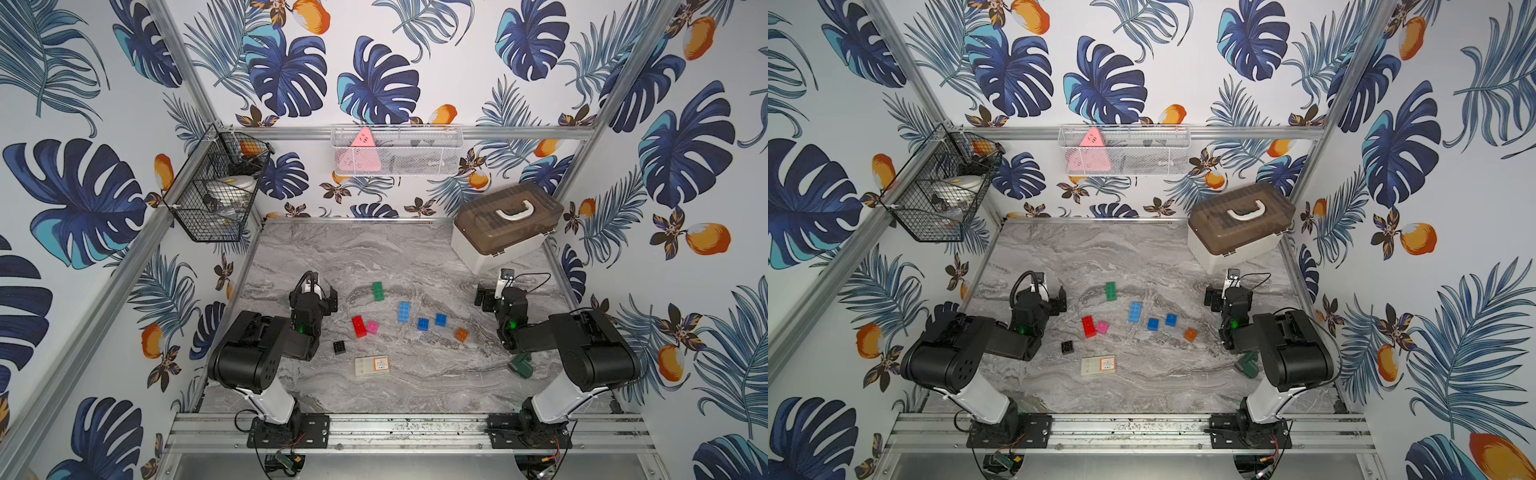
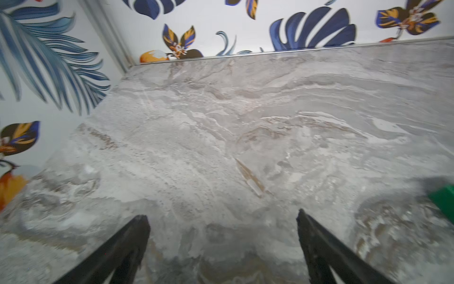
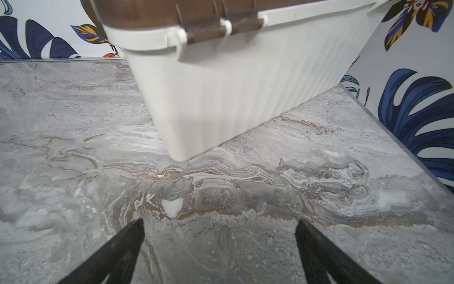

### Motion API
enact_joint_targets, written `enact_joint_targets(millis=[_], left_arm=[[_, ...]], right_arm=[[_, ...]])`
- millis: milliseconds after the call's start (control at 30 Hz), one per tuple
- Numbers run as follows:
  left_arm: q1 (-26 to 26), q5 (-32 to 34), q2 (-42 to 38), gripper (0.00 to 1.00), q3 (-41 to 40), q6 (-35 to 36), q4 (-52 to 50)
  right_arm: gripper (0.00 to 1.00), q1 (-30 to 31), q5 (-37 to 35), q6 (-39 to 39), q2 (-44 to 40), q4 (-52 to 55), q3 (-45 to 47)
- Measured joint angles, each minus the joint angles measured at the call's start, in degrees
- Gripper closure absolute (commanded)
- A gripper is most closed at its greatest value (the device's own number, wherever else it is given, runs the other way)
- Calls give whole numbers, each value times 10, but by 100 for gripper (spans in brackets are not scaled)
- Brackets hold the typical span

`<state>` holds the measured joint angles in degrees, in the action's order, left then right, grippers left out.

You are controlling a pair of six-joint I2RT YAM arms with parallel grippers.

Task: Assemble a spoon with lego
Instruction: Adjust the lego brick at the center of the board.

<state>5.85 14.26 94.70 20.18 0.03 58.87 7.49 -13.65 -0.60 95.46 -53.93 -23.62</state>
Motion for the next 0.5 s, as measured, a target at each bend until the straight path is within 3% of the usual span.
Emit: enact_joint_targets(millis=[200, 500], left_arm=[[-2, -28, -1, 1, 1, 1, 0], [-8, -15, -1, 1, 5, -4, -12]], right_arm=[[0, 0, 0, 0, 0, 0, 0], [0, 0, 0, 0, 0, 0, 0]])
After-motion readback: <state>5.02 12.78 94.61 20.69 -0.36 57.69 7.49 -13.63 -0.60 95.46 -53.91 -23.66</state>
